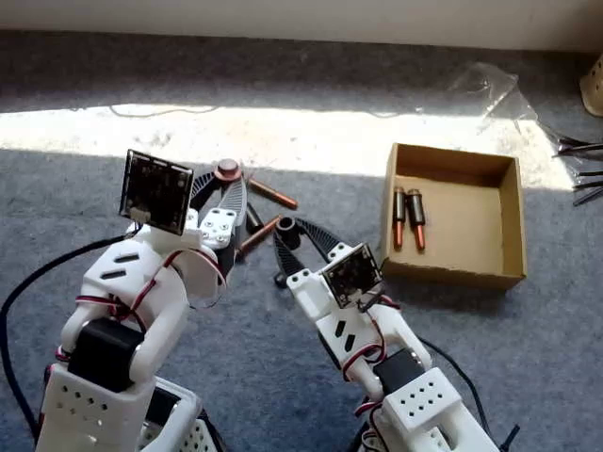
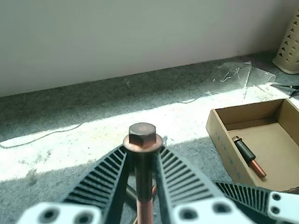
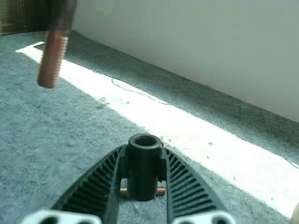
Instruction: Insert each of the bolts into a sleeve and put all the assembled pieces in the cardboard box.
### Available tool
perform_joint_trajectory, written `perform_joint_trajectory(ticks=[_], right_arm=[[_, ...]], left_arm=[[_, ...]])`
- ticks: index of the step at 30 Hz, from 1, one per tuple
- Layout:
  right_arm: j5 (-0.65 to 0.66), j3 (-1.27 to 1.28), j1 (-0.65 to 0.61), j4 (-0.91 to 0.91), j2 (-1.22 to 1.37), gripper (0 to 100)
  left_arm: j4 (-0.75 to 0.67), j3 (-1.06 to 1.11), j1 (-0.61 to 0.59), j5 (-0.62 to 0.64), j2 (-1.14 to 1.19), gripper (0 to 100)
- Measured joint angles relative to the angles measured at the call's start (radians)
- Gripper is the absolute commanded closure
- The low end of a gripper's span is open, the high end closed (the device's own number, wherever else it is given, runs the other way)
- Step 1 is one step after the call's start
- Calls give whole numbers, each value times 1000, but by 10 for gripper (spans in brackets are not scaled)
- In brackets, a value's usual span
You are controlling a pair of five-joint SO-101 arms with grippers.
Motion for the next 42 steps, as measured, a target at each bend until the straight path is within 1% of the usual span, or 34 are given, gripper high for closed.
perform_joint_trajectory(ticks=[6, 11, 13, 15, 18, 21, 24, 29, 34, 42], right_arm=[[-3, 0, 14, -49, 0, 994], [-78, 0, 14, -52, 0, 994], [-72, 0, 14, -54, 0, 994], [-34, 0, 14, -54, 0, 994], [5, 0, 0, -55, 0, 994], [9, 0, -14, -55, 0, 994], [9, 0, -17, -55, 0, 994], [9, 0, -29, -55, 0, 994], [9, 0, -32, -55, 0, 994], [9, 0, -34, -55, 0, 994]], left_arm=[[-236, 180, 0, 0, -166, 995], [-436, 316, -2, -2, -279, 995], [-465, 322, 0, 0, -292, 994], [-480, 324, -2, 6, -295, 994], [-509, 324, -2, 55, -295, 994], [-597, 331, 0, 74, -292, 994], [-655, 334, -2, 81, -235, 994], [-678, 342, 15, 83, -167, 994], [-678, 342, 104, 83, -160, 994], [-678, 397, 104, 83, -157, 994]])
